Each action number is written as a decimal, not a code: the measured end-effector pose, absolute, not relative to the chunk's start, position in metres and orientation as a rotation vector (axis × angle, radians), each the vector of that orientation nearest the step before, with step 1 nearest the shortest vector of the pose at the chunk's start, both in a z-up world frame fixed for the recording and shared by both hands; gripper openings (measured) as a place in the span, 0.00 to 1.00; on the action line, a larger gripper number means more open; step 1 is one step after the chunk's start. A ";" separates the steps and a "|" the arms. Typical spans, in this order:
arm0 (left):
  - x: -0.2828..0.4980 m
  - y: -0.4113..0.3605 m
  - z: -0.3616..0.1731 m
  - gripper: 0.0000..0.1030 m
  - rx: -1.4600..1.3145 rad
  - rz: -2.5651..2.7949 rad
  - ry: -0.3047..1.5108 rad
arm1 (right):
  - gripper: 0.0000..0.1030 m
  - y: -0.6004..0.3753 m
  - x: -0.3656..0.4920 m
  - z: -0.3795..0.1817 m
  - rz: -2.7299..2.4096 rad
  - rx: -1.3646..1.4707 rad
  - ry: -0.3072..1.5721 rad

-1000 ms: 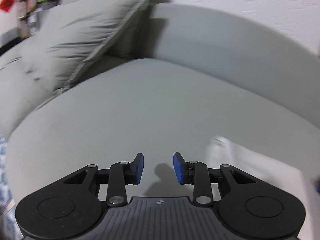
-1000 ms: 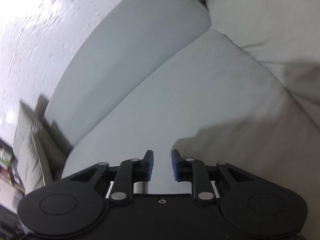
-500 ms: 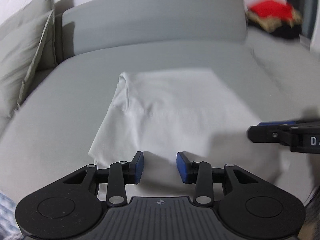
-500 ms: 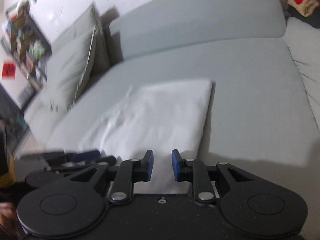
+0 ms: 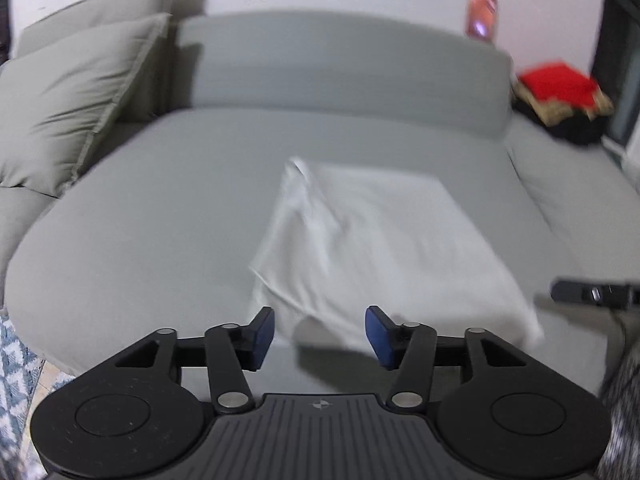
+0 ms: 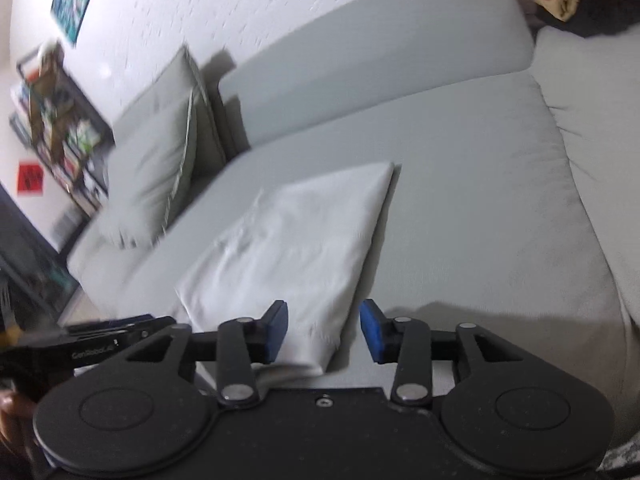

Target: Fold clothes

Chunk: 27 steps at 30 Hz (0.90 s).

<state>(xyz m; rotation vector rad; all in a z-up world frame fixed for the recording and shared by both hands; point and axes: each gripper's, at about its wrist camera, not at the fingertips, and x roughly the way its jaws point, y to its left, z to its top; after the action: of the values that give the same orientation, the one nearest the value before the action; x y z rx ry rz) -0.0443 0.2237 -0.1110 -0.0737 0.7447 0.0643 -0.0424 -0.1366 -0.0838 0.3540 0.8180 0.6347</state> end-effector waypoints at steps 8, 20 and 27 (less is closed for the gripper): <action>0.011 0.275 -0.116 0.57 -0.344 0.065 0.825 | 0.58 -0.141 -0.015 -0.108 0.626 0.502 0.871; 0.042 0.307 -0.144 0.64 -0.680 -0.065 0.967 | 0.52 -0.147 0.005 -0.130 0.624 0.678 0.947; 0.072 0.305 -0.162 0.62 -0.729 -0.221 1.077 | 0.45 -0.145 0.026 -0.139 0.619 0.744 1.018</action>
<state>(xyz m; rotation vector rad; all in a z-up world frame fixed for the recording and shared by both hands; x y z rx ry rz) 0.0723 0.3049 -0.1615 -0.7289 1.0771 -0.2207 0.0259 -0.1448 -0.1385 0.7435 1.0180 0.6192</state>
